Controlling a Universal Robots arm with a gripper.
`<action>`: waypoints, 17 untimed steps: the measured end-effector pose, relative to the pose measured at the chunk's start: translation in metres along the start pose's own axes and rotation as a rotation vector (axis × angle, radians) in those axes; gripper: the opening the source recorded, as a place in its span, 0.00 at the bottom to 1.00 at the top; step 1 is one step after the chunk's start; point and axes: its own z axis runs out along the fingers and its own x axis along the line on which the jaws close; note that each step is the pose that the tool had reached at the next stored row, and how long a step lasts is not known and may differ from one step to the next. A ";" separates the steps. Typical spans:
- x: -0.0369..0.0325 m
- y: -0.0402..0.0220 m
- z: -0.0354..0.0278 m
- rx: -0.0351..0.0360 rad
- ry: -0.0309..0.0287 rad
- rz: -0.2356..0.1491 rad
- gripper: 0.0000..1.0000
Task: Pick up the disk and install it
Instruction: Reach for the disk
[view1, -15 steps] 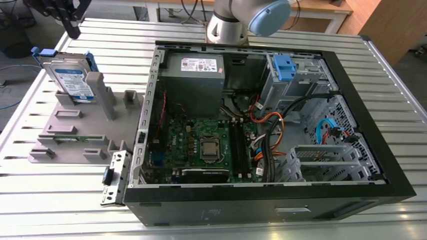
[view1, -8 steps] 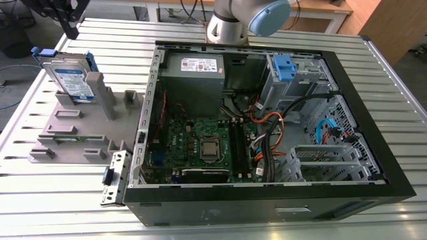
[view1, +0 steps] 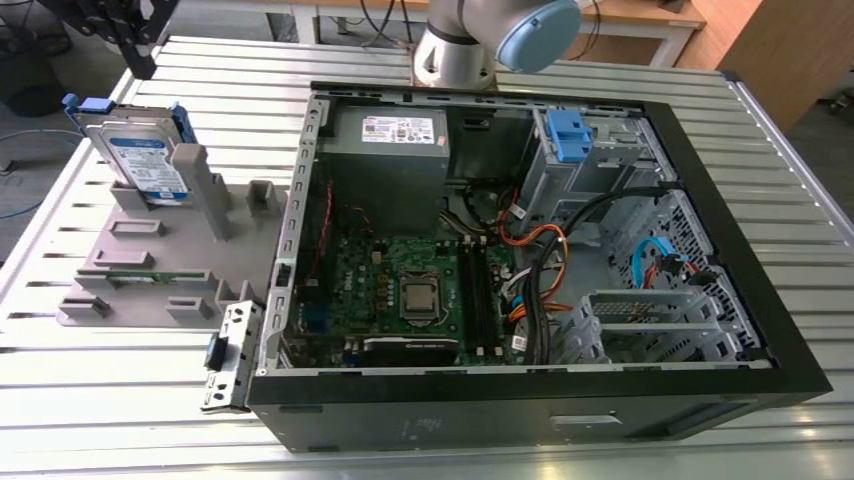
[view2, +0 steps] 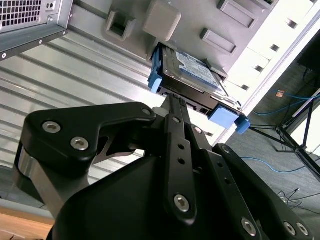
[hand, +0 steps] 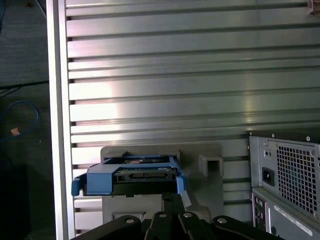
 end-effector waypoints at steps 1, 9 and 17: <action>0.0001 0.0000 0.0001 -0.0001 -0.0001 0.000 0.11; 0.0030 -0.0002 0.0007 0.0001 0.0001 0.000 0.11; 0.0086 -0.0007 0.0022 0.0001 0.0001 0.000 0.11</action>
